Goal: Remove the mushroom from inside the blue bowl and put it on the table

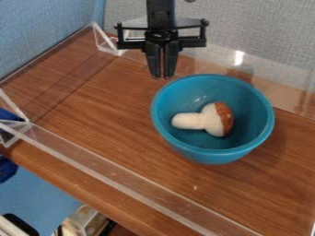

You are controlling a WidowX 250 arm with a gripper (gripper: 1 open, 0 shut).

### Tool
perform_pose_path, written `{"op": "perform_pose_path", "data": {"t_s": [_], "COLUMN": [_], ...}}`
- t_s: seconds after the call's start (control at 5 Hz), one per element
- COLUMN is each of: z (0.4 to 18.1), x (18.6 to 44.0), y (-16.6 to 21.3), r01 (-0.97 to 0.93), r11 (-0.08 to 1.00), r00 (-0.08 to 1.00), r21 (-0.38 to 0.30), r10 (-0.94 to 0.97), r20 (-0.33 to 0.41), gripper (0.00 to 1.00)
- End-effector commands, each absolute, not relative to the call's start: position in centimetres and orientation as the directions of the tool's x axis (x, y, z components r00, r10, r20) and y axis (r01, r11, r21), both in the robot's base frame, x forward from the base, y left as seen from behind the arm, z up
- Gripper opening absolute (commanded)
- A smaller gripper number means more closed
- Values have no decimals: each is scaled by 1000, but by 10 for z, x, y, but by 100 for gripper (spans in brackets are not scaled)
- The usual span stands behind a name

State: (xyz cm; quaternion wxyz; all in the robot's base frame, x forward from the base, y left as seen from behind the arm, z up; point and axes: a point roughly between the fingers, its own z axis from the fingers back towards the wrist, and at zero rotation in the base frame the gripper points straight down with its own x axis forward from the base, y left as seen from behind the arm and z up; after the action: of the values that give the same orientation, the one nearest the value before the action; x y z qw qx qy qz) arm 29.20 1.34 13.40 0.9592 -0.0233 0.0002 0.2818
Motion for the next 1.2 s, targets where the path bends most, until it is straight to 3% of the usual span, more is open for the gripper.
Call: {"op": "perform_pose_path", "data": {"t_s": [0.0,0.2,0.6,1.0], "z": [150,150,114,98], "x": [295,295,297,309], "y": [4,-12,-21,-28], "r01": [-534,-522,-536,-607], "r11": [843,852,844,795], "r00": [842,850,843,794], "r21": [-58,-47,-11,2], "r10": [537,524,536,606], "r20": [51,59,54,47], "gripper": [0,100,100,100]}}
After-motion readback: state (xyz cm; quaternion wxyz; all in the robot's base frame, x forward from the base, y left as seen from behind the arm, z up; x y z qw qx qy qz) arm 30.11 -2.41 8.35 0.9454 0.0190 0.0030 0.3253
